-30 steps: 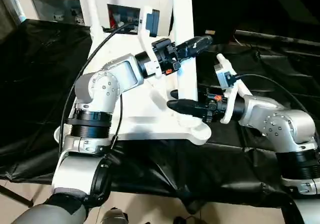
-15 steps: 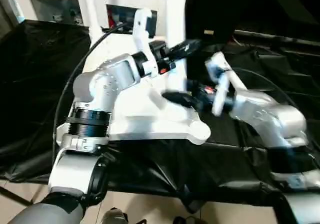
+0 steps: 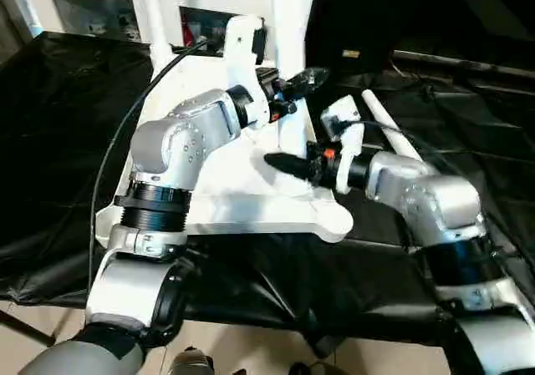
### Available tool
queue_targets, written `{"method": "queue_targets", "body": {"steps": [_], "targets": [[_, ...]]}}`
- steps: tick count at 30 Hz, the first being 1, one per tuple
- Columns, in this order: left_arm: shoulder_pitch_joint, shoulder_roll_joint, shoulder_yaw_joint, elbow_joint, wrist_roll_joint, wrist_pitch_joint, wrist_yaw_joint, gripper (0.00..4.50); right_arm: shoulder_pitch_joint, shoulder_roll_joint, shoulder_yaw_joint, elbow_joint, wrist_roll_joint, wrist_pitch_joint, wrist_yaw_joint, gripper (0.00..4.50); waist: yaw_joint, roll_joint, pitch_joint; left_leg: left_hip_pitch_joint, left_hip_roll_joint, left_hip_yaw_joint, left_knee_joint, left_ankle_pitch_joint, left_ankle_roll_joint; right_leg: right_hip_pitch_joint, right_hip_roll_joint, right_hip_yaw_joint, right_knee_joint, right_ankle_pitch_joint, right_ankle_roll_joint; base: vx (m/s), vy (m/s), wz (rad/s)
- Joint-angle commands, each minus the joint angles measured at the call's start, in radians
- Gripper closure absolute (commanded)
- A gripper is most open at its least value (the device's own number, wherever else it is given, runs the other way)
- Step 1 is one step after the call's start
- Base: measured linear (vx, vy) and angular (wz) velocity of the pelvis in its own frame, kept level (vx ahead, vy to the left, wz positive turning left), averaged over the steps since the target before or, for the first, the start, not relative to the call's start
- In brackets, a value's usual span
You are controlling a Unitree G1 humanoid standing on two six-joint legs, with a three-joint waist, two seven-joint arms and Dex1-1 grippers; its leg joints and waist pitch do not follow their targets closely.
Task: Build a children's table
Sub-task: Pick table leg
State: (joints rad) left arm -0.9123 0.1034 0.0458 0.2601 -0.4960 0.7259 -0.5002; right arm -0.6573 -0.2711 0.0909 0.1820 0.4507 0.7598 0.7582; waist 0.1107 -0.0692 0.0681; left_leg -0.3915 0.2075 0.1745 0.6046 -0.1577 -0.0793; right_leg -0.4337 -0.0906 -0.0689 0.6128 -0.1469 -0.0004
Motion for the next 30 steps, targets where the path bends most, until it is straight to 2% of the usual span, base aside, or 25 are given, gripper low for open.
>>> {"method": "queue_targets", "body": {"steps": [1, 4, 7, 11, 13, 21, 22, 30], "targets": [[-0.011, 0.005, -0.027, -0.028, 0.009, -0.008, -0.026, 2.61, -0.005, -0.021, -0.026, 0.003, 0.023, 0.029, 0.024, 1.45, -0.002, -0.007, -0.087, 0.016, 0.009, 0.006, -0.063, -0.159, -0.01, 0.071, -0.037, 0.033, -0.064, -0.234, -0.132, 0.0, 0.0, 0.0], [-0.009, 0.02, -0.057, -0.034, 0.019, -0.011, -0.067, 2.62, -0.012, -0.034, -0.024, -0.004, 0.025, 0.046, 0.024, 1.07, -0.002, -0.006, -0.088, 0.014, 0.007, 0.006, -0.063, -0.147, -0.011, 0.071, -0.036, 0.033, -0.063, -0.223, -0.139, 0.0, 0.0, 0.0], [-0.008, 0.033, -0.093, -0.034, 0.028, -0.017, -0.113, 2.62, -0.015, -0.05, -0.011, -0.005, 0.03, 0.068, 0.044, 1.06, 0.0, -0.005, -0.087, 0.016, 0.008, 0.006, -0.064, -0.162, -0.015, 0.071, -0.038, 0.033, -0.067, -0.256, -0.132, 0.0, 0.0, 0.0], [-0.007, 0.036, -0.11, -0.035, 0.033, -0.019, -0.13, 2.62, -0.021, -0.054, -0.01, 0.008, 0.021, 0.069, 0.046, 1.06, -0.002, -0.006, -0.088, 0.015, 0.009, 0.005, -0.063, -0.167, -0.022, 0.071, -0.038, 0.032, -0.066, -0.254, -0.133, 0.0, 0.0, 0.0], [-0.005, 0.037, -0.11, -0.035, 0.033, -0.019, -0.134, 2.62, -0.021, -0.055, -0.01, 0.007, 0.022, 0.07, 0.047, 1.06, -0.002, -0.004, -0.088, 0.015, 0.009, 0.005, -0.063, -0.163, -0.021, 0.071, -0.038, 0.033, -0.066, -0.246, -0.137, 0.0, 0.0, 0.0], [0.0, 0.038, -0.11, -0.047, 0.016, -0.002, -0.156, 2.62, -0.018, -0.063, -0.004, 0.003, 0.017, 0.083, 0.053, 1.06, -0.002, -0.006, -0.089, 0.016, 0.009, 0.006, -0.062, -0.157, -0.017, 0.073, -0.037, 0.033, -0.062, -0.225, -0.151, 0.0, 0.0, 0.0], [0.0, 0.038, -0.11, -0.05, 0.015, 0.003, -0.16, 2.62, -0.014, -0.066, 0.001, 0.003, 0.014, 0.086, 0.059, 1.06, -0.002, -0.009, -0.088, 0.016, 0.008, 0.007, -0.062, -0.16, -0.016, 0.072, -0.037, 0.033, -0.064, -0.233, -0.151, 0.0, 0.0, 0.0], [0.01, 0.05, -0.131, -0.069, 0.015, 0.018, -0.197, 2.62, -0.011, -0.068, 0.006, 0.004, 0.009, 0.085, 0.063, 1.06, -0.001, -0.005, -0.088, 0.016, 0.01, 0.005, -0.063, -0.161, -0.02, 0.071, -0.039, 0.033, -0.064, -0.249, -0.143, 0.0, 0.0, 0.0]]}}
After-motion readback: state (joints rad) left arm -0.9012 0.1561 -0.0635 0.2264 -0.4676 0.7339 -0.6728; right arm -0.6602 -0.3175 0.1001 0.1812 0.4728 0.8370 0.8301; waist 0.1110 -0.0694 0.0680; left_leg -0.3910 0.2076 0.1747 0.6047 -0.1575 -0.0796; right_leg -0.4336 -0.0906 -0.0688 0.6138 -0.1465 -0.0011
